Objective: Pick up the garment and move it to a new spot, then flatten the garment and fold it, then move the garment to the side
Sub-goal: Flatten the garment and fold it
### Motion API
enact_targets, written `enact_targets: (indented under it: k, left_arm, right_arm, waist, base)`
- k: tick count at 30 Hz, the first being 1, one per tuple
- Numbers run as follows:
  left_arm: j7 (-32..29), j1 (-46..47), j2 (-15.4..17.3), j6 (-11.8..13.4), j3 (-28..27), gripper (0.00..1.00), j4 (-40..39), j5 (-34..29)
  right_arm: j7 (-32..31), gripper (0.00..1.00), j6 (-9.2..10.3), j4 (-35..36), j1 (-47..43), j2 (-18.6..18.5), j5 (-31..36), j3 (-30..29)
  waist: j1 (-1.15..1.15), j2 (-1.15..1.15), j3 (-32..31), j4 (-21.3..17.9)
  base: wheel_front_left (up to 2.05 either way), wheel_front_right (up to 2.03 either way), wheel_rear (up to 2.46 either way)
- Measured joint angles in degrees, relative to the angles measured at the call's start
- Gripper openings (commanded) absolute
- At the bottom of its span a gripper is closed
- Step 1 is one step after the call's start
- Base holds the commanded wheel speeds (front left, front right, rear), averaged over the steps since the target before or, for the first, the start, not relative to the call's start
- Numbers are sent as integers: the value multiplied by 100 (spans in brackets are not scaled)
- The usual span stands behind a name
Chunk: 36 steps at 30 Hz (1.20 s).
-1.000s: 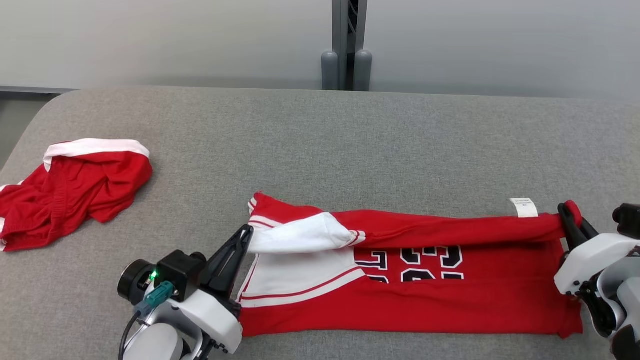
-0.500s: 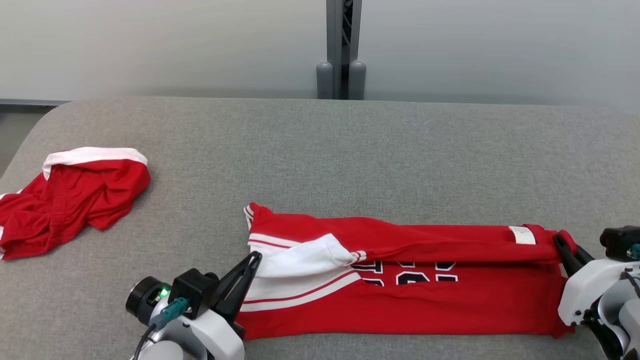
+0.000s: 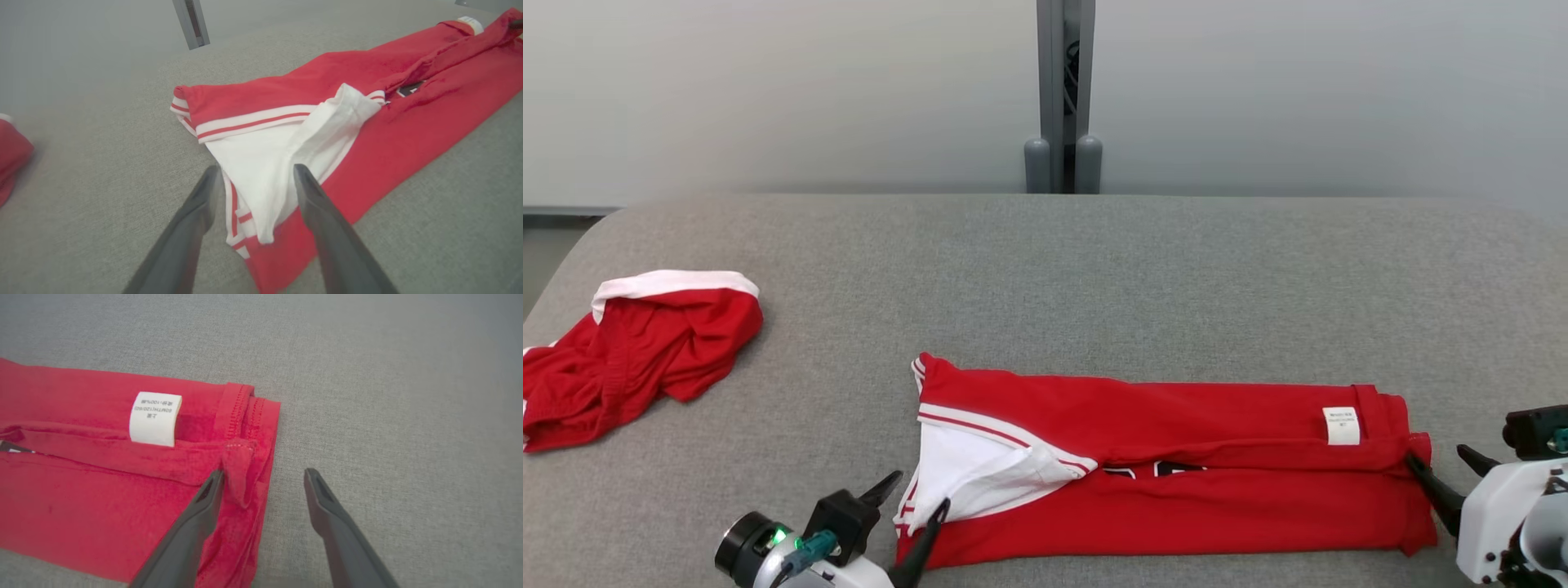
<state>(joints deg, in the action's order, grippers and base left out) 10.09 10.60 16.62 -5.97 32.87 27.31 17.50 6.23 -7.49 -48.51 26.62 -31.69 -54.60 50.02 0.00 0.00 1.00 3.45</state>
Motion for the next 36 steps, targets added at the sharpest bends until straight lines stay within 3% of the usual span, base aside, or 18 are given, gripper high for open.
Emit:
enact_targets:
  k: [4, 7, 13, 17, 22, 25, 31, 36]
  left_arm:
    - [-224, -104, 18, -2, 62, 100, 103, 100]
    - [-202, -103, 25, 18, 32, 100, 55, 151]
    - [168, -35, -120, 331, -311, 100, -133, 347]
    - [415, 127, -291, 627, -695, 100, -310, 465]
    - [481, 170, -521, 911, -1160, 100, -560, 432]
    - [482, 129, -697, 957, -1499, 100, -815, 299]
    - [488, -224, -1057, 943, -2087, 100, -1100, -124]
    - [489, -508, -1272, 855, -2393, 100, -1207, -465]
  right_arm:
    - [-112, 100, 0, 192, 3, -274, -248, 105]
    - [144, 100, 0, 148, 91, -393, -388, -46]
    - [805, 100, -1, 193, 218, -182, -709, -670]
    - [873, 100, 0, 541, 170, -34, -389, -1389]
    - [891, 100, 0, 1203, -447, 413, 548, -2805]
    - [892, 100, 0, 1586, -855, 835, 979, -3470]
    - [891, 100, 0, 1846, -1504, 1471, 1525, -4199]
    - [891, 100, 0, 1875, -1764, 1790, 1635, -4408]
  waist:
    - [0, 0, -118, -72]
    - [0, 0, -166, -120]
    - [0, 0, -230, -197]
    - [0, 0, -230, -265]
    - [0, 0, -205, -357]
    - [0, 0, -182, -416]
    - [0, 0, -136, -510]
    - [0, 0, -105, -557]
  base:
    - [0, 0, 0]
    - [0, 0, 0]
    - [0, 0, 0]
    - [0, 0, 0]
    - [0, 0, 0]
    - [0, 0, 0]
    - [0, 0, 0]
    - [0, 0, 0]
